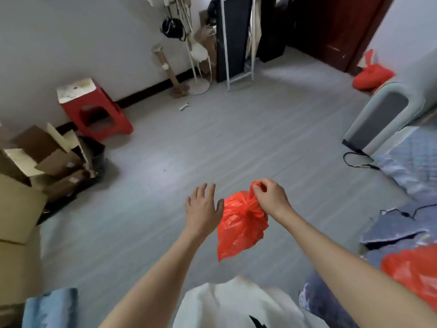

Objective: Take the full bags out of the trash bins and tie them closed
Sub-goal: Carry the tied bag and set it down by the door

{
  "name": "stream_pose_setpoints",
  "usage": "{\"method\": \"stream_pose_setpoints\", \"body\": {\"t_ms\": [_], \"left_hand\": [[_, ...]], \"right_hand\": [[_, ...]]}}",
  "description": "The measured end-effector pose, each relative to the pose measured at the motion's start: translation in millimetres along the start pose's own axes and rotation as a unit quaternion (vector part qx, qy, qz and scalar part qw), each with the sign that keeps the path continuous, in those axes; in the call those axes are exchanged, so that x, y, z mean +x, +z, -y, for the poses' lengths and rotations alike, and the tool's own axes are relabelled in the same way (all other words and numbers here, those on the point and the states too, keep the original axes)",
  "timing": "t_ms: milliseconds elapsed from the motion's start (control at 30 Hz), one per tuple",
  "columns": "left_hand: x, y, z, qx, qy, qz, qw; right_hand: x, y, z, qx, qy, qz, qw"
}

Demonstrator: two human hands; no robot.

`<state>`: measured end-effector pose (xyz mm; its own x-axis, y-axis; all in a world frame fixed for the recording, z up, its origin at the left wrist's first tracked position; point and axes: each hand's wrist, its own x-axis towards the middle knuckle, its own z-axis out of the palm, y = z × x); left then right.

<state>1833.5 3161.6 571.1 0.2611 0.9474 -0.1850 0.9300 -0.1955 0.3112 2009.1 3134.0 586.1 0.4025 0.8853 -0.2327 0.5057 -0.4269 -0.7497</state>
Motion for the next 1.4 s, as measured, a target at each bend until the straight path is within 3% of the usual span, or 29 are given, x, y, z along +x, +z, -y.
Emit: {"method": "stream_pose_setpoints", "body": {"t_ms": [300,533,700,867,1133,1400], "left_hand": [[271,-14,-55,-0.022,0.022,0.013,0.999],[492,-33,-125,-0.015,0.091,0.065,0.994],[636,-40,-229,0.010,0.181,0.104,0.978],[769,-20,-351,0.010,0.259,0.116,0.959],[951,-2,-559,0.009,0.301,0.144,0.943],[1100,9,-731,-0.022,0.346,0.145,0.927]], "right_hand": [[275,-53,28,-0.004,0.044,-0.095,0.994],[462,-118,31,-0.005,0.125,-0.136,0.983],[573,-198,16,-0.003,0.152,-0.151,0.977],[703,-277,-14,0.040,0.165,-0.217,0.961],[903,-419,-70,0.106,0.209,-0.231,0.944],[1053,-564,-132,0.128,0.255,-0.319,0.904]]}}
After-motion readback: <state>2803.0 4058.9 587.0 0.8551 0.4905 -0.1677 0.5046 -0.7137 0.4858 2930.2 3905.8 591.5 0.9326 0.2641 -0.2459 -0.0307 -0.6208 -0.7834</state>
